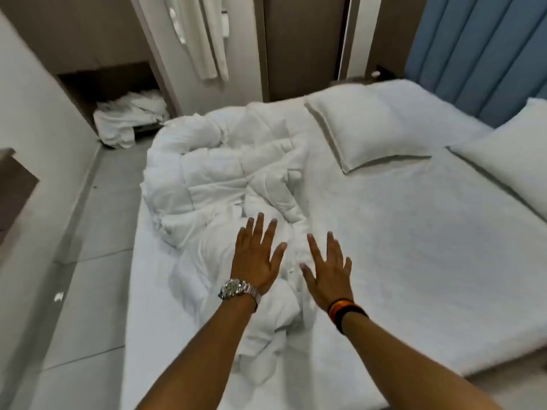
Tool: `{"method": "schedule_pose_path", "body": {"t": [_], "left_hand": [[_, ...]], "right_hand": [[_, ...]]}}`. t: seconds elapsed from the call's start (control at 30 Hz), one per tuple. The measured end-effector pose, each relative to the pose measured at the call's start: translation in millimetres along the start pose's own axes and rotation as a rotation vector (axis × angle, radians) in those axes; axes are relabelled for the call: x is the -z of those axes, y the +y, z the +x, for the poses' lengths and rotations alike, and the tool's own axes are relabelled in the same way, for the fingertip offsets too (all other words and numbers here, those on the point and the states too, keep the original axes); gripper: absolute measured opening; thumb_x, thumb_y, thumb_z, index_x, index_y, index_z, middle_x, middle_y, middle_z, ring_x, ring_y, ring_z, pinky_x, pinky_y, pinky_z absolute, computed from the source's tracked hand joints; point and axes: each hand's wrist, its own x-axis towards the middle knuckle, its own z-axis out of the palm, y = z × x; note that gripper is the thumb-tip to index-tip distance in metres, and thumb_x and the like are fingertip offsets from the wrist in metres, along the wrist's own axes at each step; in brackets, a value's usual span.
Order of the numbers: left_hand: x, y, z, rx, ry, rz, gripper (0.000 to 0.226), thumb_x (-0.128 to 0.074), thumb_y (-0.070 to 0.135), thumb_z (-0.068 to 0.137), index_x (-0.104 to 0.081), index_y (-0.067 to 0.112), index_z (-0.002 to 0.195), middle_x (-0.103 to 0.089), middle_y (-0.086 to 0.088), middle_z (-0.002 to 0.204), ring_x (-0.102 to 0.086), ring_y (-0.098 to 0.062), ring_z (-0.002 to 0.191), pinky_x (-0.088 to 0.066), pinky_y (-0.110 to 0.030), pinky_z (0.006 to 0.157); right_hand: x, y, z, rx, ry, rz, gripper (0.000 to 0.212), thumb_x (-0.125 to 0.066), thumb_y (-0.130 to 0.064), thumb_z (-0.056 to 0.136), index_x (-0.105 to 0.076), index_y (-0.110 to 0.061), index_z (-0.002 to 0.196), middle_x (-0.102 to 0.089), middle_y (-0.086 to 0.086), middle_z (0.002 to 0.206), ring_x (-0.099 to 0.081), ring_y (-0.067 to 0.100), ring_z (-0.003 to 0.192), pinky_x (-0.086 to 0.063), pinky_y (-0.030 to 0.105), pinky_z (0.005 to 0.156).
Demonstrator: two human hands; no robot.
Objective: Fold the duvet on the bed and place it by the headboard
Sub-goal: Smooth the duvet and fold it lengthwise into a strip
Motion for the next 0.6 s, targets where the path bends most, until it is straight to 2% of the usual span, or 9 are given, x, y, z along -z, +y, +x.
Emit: {"method": "schedule_pose_path", "body": {"t": [0.03, 0.13, 0.27, 0.33, 0.4, 0.47, 0.6], "left_hand": [[-20, 1, 3, 0.006, -0.077, 0.009, 0.067, -0.021, 0.057, 0.105, -0.026, 0.025, 0.164, -0.012, -0.006, 0.173, -0.008, -0.027, 0.160, -0.006, -0.045, 0.128], [-78, -12, -2, 0.004, -0.152, 0.139, 0.064, -0.019, 0.052, 0.107, -0.026, 0.024, 0.164, -0.011, -0.007, 0.172, -0.007, -0.030, 0.160, -0.004, -0.047, 0.128], [-130, -47, -26, -0.041, -0.161, 0.249, 0.059, -0.030, 0.043, 0.107, -0.032, 0.021, 0.162, -0.019, -0.012, 0.171, -0.012, -0.034, 0.158, -0.015, -0.056, 0.125], [-144, -63, -41, -0.022, -0.162, 0.274, 0.059, -0.034, 0.041, 0.106, -0.031, 0.022, 0.162, -0.017, -0.010, 0.172, -0.012, -0.032, 0.159, -0.014, -0.053, 0.126], [-149, -72, -49, 0.009, -0.163, 0.258, 0.060, -0.037, 0.040, 0.106, -0.030, 0.022, 0.163, -0.017, -0.010, 0.172, -0.013, -0.031, 0.159, -0.014, -0.052, 0.126], [-151, -77, -50, 0.012, -0.170, 0.246, 0.059, -0.037, 0.039, 0.106, -0.032, 0.021, 0.162, -0.018, -0.010, 0.171, -0.015, -0.032, 0.158, -0.017, -0.052, 0.126], [-148, -70, -42, 0.020, -0.190, 0.208, 0.059, -0.031, 0.042, 0.106, -0.035, 0.021, 0.161, -0.022, -0.012, 0.170, -0.019, -0.035, 0.157, -0.019, -0.054, 0.124]], "right_hand": [[-20, 9, 1, -0.054, -0.062, 0.043, 0.069, -0.032, -0.059, 0.106, 0.008, -0.048, 0.161, 0.019, 0.005, 0.172, 0.008, 0.029, 0.159, -0.010, 0.066, 0.122], [-85, 30, 3, -0.160, -0.141, 0.173, 0.070, -0.033, -0.066, 0.103, 0.010, -0.055, 0.158, 0.023, 0.003, 0.171, 0.009, 0.029, 0.159, -0.008, 0.066, 0.122], [-153, 35, 6, -0.255, -0.187, 0.335, 0.071, -0.026, -0.080, 0.096, 0.009, -0.062, 0.155, 0.023, 0.000, 0.171, 0.005, 0.026, 0.159, -0.009, 0.066, 0.122], [-176, 28, 2, -0.283, -0.202, 0.280, 0.076, -0.015, -0.088, 0.088, 0.006, -0.061, 0.156, 0.015, 0.005, 0.172, 0.001, 0.028, 0.157, -0.007, 0.065, 0.122], [-183, 19, 0, -0.299, -0.159, 0.242, 0.079, -0.015, -0.089, 0.086, -0.002, -0.058, 0.159, 0.000, 0.009, 0.173, -0.018, 0.032, 0.151, -0.024, 0.061, 0.116], [-186, 17, 1, -0.339, -0.112, 0.335, 0.072, -0.030, -0.080, 0.093, -0.010, -0.058, 0.158, -0.012, 0.007, 0.170, -0.034, 0.032, 0.141, -0.042, 0.052, 0.107], [-172, 20, 4, -0.361, -0.093, 0.445, 0.061, -0.049, -0.050, 0.103, -0.022, -0.055, 0.157, -0.028, 0.002, 0.156, -0.055, 0.022, 0.123, -0.056, 0.041, 0.094]]}}
